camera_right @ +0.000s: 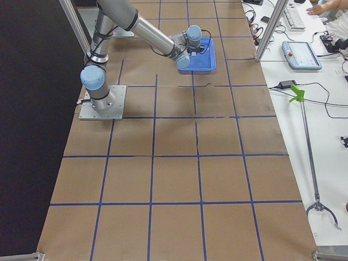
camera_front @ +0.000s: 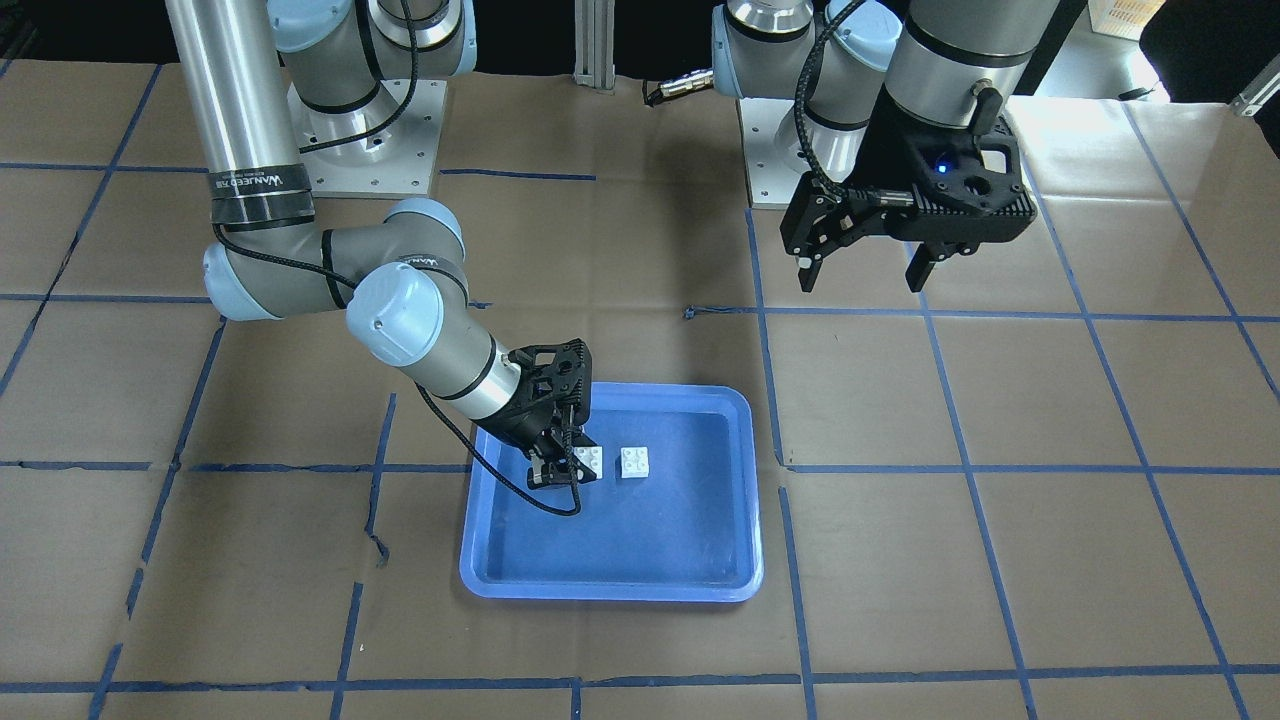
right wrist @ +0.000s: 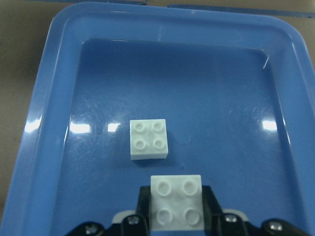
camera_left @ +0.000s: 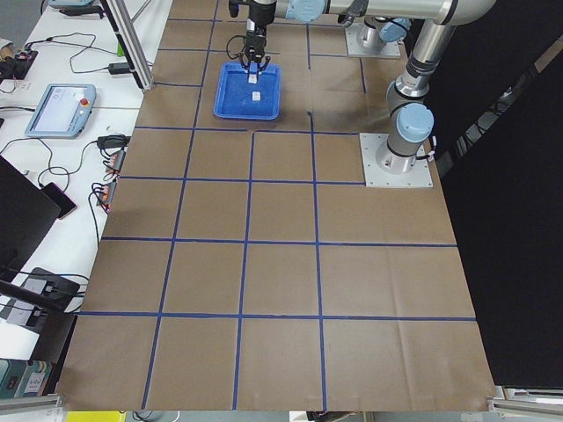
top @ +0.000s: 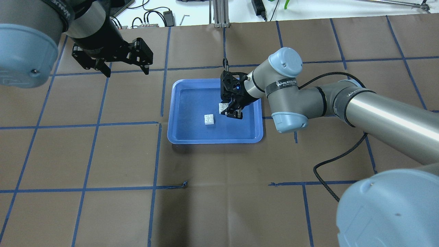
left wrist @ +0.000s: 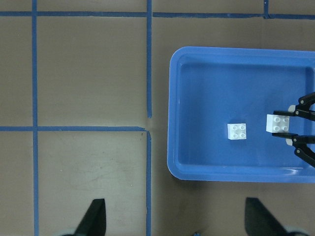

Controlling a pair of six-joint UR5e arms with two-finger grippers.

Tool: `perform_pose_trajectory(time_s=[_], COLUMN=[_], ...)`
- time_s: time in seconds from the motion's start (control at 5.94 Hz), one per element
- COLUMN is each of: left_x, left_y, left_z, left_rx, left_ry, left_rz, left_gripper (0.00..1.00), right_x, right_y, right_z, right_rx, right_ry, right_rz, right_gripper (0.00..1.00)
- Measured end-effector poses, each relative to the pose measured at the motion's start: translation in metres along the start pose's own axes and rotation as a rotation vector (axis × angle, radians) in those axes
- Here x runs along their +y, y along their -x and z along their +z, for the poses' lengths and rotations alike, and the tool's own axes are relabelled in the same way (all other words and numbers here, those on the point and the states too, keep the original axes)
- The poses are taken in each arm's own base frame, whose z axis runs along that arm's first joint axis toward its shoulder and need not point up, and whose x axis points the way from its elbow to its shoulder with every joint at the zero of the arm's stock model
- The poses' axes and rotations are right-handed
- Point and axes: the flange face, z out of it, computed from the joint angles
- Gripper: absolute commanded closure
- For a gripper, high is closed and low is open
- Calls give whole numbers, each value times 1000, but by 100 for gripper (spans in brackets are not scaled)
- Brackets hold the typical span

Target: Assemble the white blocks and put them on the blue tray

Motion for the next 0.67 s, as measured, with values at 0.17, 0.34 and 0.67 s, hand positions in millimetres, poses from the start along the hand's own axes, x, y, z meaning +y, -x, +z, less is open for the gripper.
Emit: perform_pose_trajectory(time_s=[0.17, 0.34, 0.67], left_x=[-5, -11, -7], left_y=[16, 29, 32], left_z=[8, 13, 7], left_rx=[1, 4, 30], left_ry=[15, 26, 74], left_rz=[-22, -50, -78], left_gripper=[1, 1, 1], right_x=[4, 6, 0], right_y=[1, 1, 3], right_z=[9, 14, 23], right_rx=[2, 2, -6], right_ry=[0, -3, -6], right_rz=[-2, 6, 26], right_gripper=[72, 72, 72])
